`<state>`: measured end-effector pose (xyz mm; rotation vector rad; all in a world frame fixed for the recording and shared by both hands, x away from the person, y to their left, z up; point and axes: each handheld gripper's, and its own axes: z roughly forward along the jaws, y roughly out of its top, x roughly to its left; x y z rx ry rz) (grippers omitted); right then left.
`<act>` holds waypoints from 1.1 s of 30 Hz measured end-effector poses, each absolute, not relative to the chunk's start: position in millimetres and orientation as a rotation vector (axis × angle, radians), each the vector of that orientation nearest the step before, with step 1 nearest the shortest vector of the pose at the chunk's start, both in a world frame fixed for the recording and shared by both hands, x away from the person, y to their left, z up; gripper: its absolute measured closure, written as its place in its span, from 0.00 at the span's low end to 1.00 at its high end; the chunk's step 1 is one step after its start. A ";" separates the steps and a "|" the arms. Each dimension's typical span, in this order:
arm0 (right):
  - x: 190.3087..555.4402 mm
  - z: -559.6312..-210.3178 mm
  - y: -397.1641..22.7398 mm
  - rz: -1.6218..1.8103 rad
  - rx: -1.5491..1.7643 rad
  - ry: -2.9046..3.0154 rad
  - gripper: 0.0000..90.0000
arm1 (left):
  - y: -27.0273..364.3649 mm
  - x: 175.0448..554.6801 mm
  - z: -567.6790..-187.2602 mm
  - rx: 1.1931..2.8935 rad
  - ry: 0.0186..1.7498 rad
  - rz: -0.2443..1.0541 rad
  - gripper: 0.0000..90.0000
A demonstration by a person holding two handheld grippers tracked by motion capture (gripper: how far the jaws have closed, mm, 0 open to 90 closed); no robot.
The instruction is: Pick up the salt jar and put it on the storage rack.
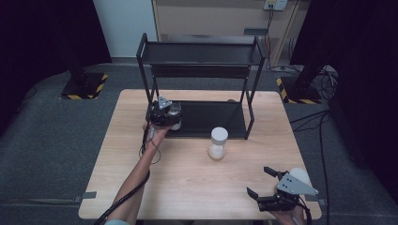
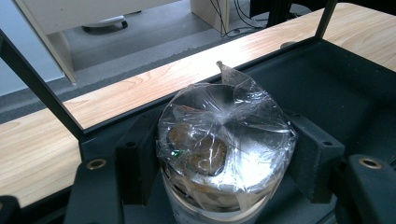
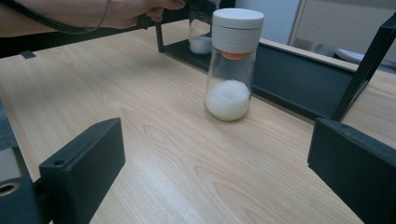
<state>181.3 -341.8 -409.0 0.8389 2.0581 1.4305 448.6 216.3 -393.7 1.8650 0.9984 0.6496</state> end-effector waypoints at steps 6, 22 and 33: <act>181.7 -409.2 -341.2 1.428 0.839 2.058 0.04 | 216.9 449.4 -397.8 1.856 1.007 0.646 0.37; 182.4 -409.3 -340.9 1.430 0.837 2.063 0.04 | 221.4 450.8 -401.7 1.826 1.015 0.617 0.35; 182.1 -409.2 -341.3 1.431 0.835 2.062 0.04 | 215.3 448.9 -391.9 1.813 1.005 0.632 0.16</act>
